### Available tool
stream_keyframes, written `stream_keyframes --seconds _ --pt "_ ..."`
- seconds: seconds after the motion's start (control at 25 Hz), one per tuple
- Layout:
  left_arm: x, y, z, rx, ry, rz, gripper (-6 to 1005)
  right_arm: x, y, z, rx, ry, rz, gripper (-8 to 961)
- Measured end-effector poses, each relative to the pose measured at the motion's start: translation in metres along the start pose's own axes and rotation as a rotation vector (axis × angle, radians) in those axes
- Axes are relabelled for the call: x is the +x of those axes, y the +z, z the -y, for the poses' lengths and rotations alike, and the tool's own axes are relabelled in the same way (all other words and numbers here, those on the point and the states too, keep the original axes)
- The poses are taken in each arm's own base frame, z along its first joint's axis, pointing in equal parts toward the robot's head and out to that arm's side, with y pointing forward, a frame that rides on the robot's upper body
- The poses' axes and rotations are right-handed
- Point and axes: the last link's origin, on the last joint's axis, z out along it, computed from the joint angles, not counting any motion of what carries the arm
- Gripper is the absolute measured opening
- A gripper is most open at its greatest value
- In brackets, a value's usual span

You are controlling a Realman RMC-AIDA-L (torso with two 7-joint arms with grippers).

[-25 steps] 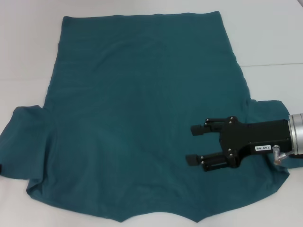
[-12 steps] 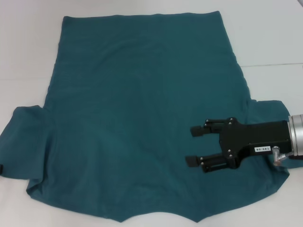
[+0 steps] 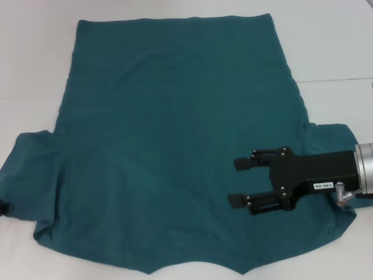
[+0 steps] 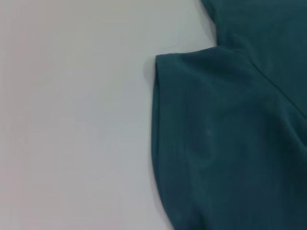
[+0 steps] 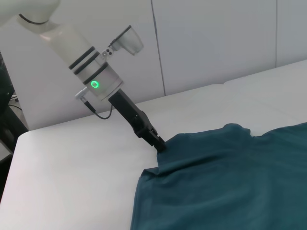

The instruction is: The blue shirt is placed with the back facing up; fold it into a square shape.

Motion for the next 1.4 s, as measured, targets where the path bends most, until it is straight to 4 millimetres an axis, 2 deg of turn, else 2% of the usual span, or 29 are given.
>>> stream_keyframes --seconds 0.28,0.52,0.8,1.16,1.4 --pt "0.012 0.000 -0.007 -0.019 -0.006 -0.032 152 0.000 -0.001 0.000 0.002 0.001 0.006 883" --pt "0.020 0.000 -0.014 -0.048 -0.007 -0.057 60 -0.001 -0.001 0.000 0.001 0.000 0.009 883" --pt "0.034 -0.004 -0.035 -0.141 0.028 -0.084 52 0.004 -0.008 -0.001 0.039 0.025 0.067 884" --pt "0.057 -0.010 -0.074 -0.275 0.118 -0.115 55 0.015 -0.024 -0.001 0.107 0.067 0.118 885" --pt "0.067 -0.007 -0.093 -0.314 0.170 -0.107 58 0.023 -0.030 -0.002 0.140 0.086 0.122 885"
